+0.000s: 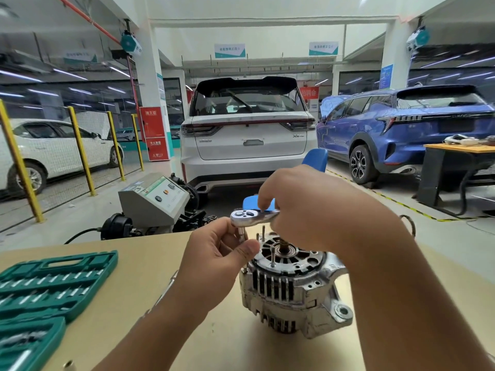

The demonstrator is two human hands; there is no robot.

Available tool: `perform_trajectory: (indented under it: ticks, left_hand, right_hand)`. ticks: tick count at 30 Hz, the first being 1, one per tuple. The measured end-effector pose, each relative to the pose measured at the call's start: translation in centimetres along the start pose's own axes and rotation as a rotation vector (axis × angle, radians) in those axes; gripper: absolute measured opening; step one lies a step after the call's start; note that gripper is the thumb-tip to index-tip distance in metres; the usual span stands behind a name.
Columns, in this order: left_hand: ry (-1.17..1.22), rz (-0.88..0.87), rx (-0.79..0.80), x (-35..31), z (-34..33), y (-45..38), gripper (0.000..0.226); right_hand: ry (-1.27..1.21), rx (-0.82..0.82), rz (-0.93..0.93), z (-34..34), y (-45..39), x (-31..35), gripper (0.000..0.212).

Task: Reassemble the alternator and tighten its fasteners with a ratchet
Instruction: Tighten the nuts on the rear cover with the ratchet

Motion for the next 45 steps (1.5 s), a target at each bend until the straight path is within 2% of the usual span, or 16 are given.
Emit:
perform_trajectory:
  ticks: [2, 4, 6, 8, 10, 15, 22, 26, 29, 33, 38, 45]
  left_hand:
    - [-0.031, -0.028, -0.014, -0.2, 0.0, 0.0, 0.009]
    - [-0.071, -0.071, -0.024, -0.4, 0.0, 0.1, 0.009]
    - [-0.083, -0.081, -0.012, -0.6, 0.2, 0.1, 0.009]
    - [-0.066, -0.051, 0.03, -0.5, 0.4, 0.0, 0.012]
    - [-0.029, -0.034, 0.064, -0.3, 0.5, 0.0, 0.017]
    - [-0.036, -0.065, 0.045, -0.7, 0.5, 0.1, 0.005]
    - [-0.066, -0.045, -0.022, -0.3, 0.6, 0.1, 0.018]
    - [-0.098, -0.043, -0.054, -0.2, 0.6, 0.1, 0.017]
    - [-0.11, -0.038, -0.058, -0.3, 0.9, 0.1, 0.019]
    - [-0.089, -0.017, -0.006, -0.3, 1.2, 0.0, 0.022]
    - [-0.052, -0.01, -0.042, 0.1, 1.1, -0.2, 0.017]
    - [-0.083, -0.027, -0.044, -0.1, 0.7, 0.0, 0.013]
  right_hand:
    - [0.009, 0.039, 0.03, -0.2, -0.1, 0.5, 0.019]
    - [-0.002, 0.114, 0.056, -0.1, 0.3, 0.8, 0.023]
    - [-0.021, 0.104, 0.049, 0.3, 0.3, 0.5, 0.018]
    - [-0.038, 0.062, 0.012, 0.4, 0.0, 0.1, 0.033]
    - [-0.052, 0.037, -0.015, 0.0, -0.5, 0.0, 0.037]
    - [-0.043, 0.017, 0.037, -0.4, -0.7, 0.4, 0.006]
    - [-0.039, 0.084, 0.035, 0.4, 0.2, 0.0, 0.006]
    - [-0.069, 0.15, 0.093, 0.4, 0.9, 1.2, 0.03]
    - [-0.071, 0.091, 0.088, 0.7, 0.8, 1.0, 0.018]
    - [-0.117, 0.005, 0.033, 0.8, -0.1, -0.1, 0.044]
    - [-0.106, -0.01, 0.107, 0.4, -0.2, 0.7, 0.021]
    - [-0.056, 0.075, 0.037, 0.1, 0.0, -0.1, 0.014]
Point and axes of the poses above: each hand's wrist, its own y-axis away from the middle knuckle, its own z-axis out of the back of the hand, x = y × z, the point moved 5 cm from there along -y, towards the middle knuckle, and after that the axes turned 5 degrees about -y, right-handed, at the moved point
